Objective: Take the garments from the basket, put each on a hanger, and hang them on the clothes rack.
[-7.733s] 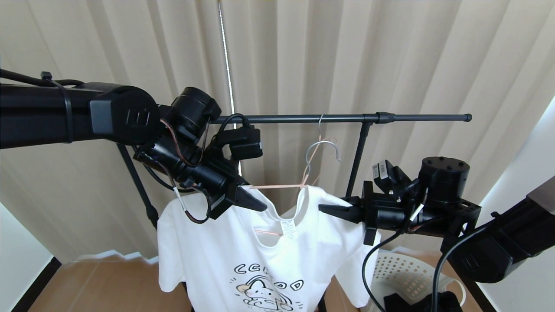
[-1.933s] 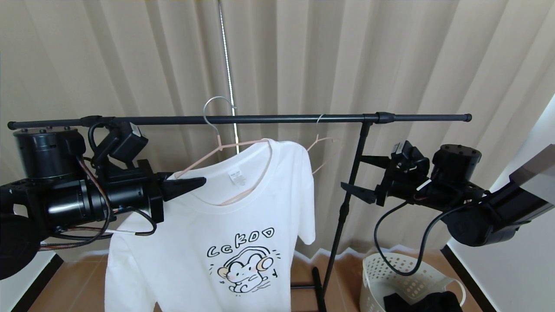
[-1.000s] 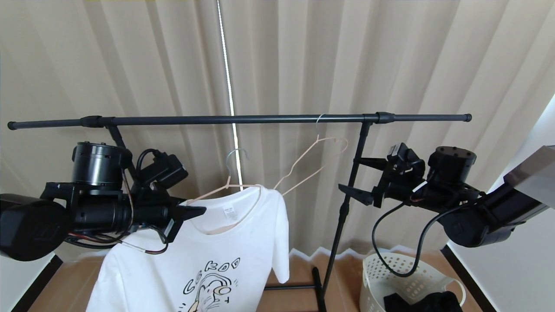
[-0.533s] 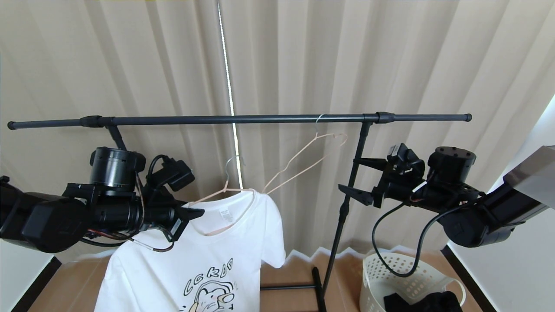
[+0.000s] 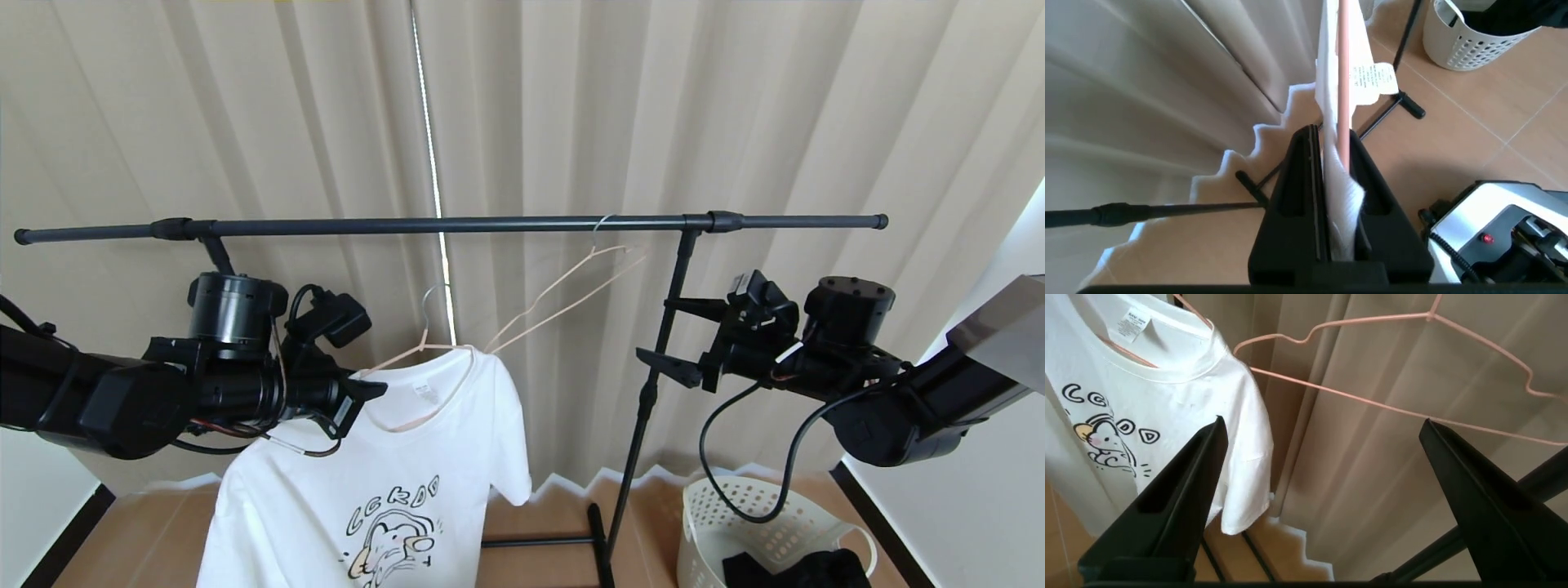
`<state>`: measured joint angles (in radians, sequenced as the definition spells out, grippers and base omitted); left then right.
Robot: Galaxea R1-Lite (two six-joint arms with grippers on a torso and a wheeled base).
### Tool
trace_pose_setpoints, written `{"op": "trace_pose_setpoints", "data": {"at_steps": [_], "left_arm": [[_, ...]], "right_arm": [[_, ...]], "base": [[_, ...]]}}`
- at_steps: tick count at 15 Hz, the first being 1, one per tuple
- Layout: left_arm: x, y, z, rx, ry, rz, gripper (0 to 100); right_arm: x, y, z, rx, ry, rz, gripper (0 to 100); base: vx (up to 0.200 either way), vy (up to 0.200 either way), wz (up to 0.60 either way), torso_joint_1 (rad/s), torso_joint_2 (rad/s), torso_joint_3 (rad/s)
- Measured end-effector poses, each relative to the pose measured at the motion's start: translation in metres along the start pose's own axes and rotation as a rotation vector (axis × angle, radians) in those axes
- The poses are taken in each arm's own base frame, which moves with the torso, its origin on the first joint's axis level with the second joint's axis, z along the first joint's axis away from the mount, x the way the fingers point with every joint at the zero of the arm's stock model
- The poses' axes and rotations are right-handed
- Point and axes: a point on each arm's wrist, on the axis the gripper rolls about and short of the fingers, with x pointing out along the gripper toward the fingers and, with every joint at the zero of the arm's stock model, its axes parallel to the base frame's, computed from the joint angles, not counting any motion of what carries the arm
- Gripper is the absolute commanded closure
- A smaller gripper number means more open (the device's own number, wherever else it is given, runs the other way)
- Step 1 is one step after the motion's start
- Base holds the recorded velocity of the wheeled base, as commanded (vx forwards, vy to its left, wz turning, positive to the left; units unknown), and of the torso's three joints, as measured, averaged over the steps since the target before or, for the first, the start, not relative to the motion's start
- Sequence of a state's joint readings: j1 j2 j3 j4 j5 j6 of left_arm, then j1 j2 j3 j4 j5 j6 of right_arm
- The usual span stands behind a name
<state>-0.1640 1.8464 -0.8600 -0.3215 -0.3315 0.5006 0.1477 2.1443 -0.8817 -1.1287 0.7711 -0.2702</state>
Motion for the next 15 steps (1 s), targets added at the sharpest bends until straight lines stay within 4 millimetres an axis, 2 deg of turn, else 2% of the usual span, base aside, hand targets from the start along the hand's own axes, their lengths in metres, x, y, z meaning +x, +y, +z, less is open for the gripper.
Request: {"op": "trace_pose_setpoints", "data": {"at_steps": [6,15], "left_arm": [[0.010,0.005,-0.009,0.022,0.048,0.064,100],[0.021,0.015,0.009,-0.078,-0.183,0.154,100]], "right_arm": [[0.001,0.001,0.000,0.000,0.000,0.003,0],[0.001,0.001,-0.001,0.001,0.002,0.005,0]], "base": [[0.000,0.000,0.00,0.000,0.00,0.000],[0.000,0.000,0.00,0.000,0.00,0.000]]}}
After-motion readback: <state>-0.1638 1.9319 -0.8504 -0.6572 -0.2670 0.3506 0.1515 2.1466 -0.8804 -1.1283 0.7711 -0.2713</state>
